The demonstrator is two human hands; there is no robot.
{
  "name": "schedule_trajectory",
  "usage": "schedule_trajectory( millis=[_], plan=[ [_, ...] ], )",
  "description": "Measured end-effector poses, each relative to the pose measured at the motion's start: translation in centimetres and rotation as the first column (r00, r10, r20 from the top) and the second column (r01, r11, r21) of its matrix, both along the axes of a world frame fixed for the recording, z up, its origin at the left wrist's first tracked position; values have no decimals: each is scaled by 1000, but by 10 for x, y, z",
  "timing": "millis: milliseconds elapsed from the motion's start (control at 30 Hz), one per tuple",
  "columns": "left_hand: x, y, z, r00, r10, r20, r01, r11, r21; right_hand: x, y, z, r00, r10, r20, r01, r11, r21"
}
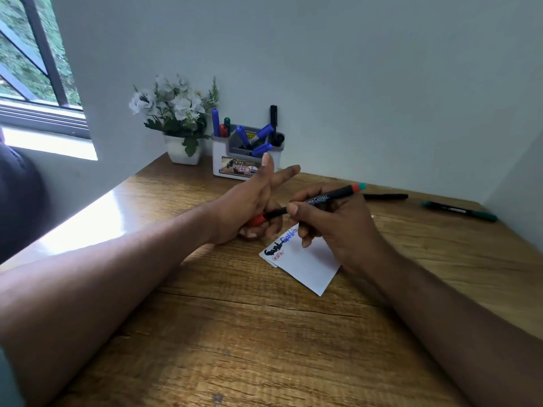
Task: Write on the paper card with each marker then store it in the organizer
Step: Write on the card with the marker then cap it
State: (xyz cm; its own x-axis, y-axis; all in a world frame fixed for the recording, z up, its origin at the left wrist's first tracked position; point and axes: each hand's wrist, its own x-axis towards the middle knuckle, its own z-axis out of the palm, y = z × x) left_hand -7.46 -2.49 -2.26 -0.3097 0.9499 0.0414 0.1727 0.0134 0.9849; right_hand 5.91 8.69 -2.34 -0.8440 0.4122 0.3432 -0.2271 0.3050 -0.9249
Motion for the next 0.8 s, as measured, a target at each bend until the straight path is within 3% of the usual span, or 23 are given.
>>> schedule_trajectory(
  millis=[367,600,733,800],
  plan=[
    [-4,5,-4,986,55,158,-60,998,26,-20,-16,4,976,-52,210,15,984,175],
    [-6,2,-2,959,150,241,-163,986,34,-28,-26,-4,986,-57,159,14,966,260],
    [-14,5,-10,924,137,356,-179,980,88,-29,-27,-4,977,24,211,-63,982,177],
    [-20,7,-11,889,201,411,-277,951,134,-31,-22,4,974,-18,228,-8,994,114]
  ],
)
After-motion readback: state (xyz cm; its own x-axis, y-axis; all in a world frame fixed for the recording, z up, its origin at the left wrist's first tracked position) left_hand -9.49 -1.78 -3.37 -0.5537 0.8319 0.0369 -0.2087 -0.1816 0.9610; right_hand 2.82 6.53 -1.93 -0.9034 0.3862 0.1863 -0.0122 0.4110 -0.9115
